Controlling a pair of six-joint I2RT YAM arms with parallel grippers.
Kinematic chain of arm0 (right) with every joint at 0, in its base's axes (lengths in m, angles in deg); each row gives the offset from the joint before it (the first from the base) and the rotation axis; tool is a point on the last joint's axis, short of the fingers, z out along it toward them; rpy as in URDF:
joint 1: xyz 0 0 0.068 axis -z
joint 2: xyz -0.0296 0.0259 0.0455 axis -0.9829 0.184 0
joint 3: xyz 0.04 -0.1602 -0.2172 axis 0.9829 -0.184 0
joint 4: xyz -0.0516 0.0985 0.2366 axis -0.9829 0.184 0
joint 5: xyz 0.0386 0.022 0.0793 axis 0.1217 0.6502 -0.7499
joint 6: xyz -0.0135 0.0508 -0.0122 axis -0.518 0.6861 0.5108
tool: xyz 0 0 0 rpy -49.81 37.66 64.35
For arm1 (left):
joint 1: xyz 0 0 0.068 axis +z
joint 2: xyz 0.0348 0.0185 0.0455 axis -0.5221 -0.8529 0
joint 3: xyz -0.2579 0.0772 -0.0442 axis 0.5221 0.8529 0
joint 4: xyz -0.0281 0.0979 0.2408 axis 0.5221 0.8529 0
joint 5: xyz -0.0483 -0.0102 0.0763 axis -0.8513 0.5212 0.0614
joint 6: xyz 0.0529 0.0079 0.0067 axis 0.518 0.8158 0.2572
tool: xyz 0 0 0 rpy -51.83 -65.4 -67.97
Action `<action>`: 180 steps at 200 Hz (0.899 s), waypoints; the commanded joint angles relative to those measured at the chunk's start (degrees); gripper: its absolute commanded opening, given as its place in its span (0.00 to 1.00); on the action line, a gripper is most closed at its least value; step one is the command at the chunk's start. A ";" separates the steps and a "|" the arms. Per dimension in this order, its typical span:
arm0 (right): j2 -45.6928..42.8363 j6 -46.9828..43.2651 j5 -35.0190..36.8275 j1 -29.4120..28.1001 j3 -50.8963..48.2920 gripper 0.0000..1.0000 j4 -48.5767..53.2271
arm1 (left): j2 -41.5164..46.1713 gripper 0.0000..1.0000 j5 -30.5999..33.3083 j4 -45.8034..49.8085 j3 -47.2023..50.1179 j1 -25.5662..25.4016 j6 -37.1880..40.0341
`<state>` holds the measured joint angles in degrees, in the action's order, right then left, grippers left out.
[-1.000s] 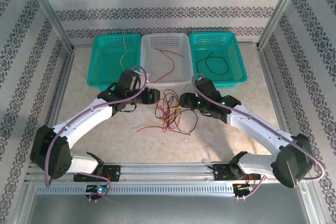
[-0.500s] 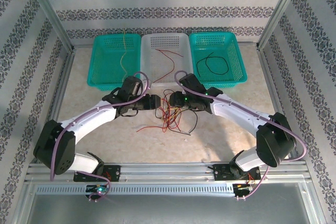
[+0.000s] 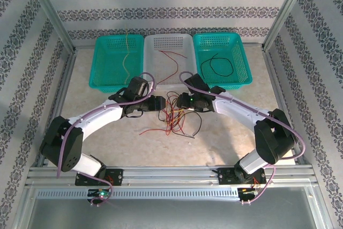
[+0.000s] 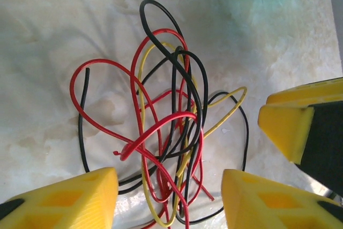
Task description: Untangle the cables
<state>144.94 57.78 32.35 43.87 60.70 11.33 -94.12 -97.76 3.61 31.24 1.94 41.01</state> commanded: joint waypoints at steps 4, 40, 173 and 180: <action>2.51 -2.94 -2.33 -1.23 4.04 0.42 -0.03 | 1.13 0.51 1.93 1.81 -0.98 -0.18 1.37; 7.11 -5.01 -2.31 -2.48 9.40 0.40 0.48 | 1.25 0.50 1.79 2.25 -0.51 -0.22 0.95; 14.31 -9.11 -0.90 -4.54 17.18 0.00 3.14 | 2.41 0.46 2.32 0.16 2.92 0.44 -0.37; 12.92 -9.09 -0.91 -4.87 16.38 0.00 2.88 | 2.02 0.46 1.95 -0.15 2.92 0.45 -0.59</action>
<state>162.56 49.52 30.78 40.44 78.93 13.86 -91.87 -95.78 4.20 33.65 1.96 40.84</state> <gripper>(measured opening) 0.050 0.462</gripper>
